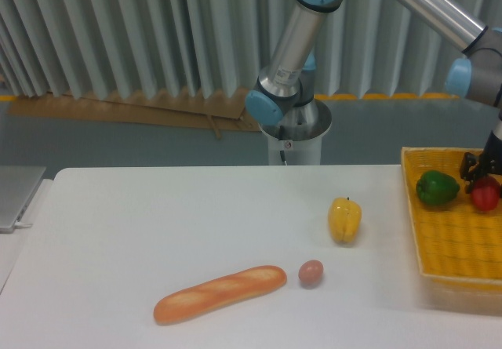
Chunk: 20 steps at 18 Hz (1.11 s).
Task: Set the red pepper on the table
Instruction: 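Close the gripper on the red pepper and lift it, then carry the red pepper out of the basket down toward the table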
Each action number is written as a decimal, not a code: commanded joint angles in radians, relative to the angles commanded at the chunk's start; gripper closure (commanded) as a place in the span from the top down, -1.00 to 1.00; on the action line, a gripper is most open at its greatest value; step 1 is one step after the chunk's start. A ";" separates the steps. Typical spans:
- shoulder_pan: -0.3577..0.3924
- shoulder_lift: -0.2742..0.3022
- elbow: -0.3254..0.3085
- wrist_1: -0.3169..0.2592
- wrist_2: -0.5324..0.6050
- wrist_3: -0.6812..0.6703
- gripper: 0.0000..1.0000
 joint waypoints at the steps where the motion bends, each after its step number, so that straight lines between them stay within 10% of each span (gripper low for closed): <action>1: -0.008 0.003 0.003 -0.003 0.000 0.000 0.10; 20: -0.290 0.181 0.026 -0.091 0.119 0.126 0.12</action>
